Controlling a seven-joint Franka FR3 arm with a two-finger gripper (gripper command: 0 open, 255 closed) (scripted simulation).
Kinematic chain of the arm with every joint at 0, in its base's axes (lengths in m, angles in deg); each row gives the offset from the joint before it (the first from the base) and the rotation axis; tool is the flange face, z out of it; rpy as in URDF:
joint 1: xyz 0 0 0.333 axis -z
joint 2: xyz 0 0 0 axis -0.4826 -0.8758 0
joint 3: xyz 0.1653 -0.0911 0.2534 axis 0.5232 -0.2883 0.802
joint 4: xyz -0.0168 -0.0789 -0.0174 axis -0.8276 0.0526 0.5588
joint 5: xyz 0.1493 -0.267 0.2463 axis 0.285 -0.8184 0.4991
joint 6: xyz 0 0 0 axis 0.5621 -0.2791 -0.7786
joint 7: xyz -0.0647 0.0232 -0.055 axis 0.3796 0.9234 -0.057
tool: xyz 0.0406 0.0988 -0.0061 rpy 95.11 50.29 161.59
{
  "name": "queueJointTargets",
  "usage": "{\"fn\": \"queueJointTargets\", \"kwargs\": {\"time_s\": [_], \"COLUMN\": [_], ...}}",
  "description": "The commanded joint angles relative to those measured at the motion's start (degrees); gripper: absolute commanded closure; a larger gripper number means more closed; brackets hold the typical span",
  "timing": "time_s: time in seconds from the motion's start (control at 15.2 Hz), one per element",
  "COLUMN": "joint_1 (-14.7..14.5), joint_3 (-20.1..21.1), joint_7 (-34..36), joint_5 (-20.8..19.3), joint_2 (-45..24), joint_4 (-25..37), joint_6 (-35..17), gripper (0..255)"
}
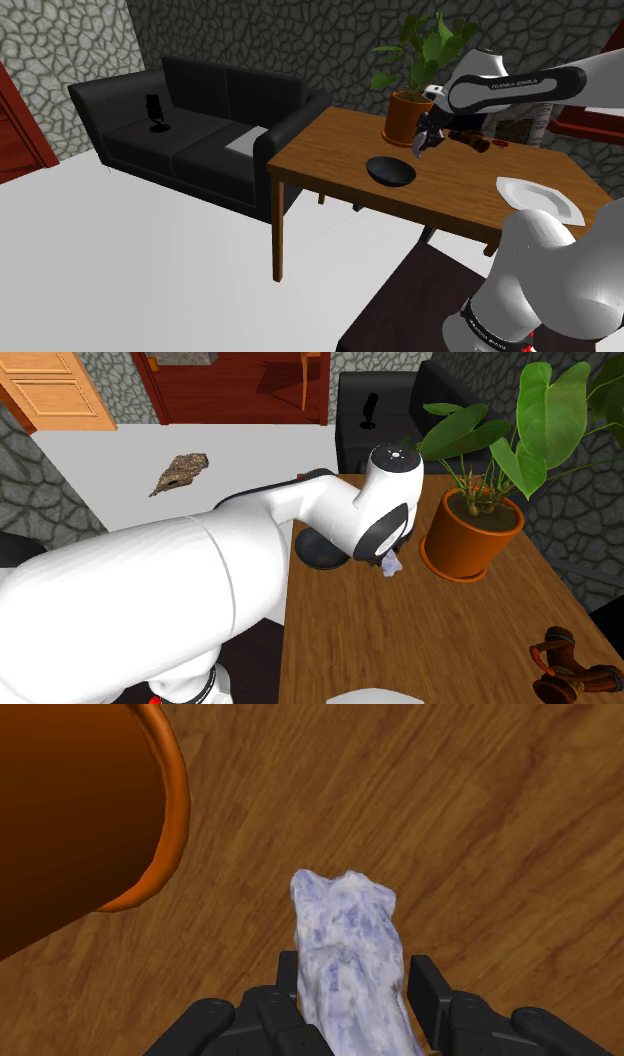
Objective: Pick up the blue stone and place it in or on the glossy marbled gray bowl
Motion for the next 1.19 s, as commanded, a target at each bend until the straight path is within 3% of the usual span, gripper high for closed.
{"fn": "queueJointTargets", "kwargs": {"time_s": [0.0, 0.46, 0.79, 1.12], "joint_1": [0.4, 1.0, 4.5, 5.5], "joint_3": [1.1, 4.1, 13.4, 21.3], "joint_7": [0.0, 0.0, 7.9, 15.6], "joint_5": [0.2, 1.1, -0.4, -0.6], "joint_2": [0.5, 1.7, 5.2, 7.7], "joint_4": [1.2, 5.0, -1.3, -6.2], "joint_6": [1.9, 7.1, 7.5, 8.0], "gripper": [255, 255, 255, 255]}}
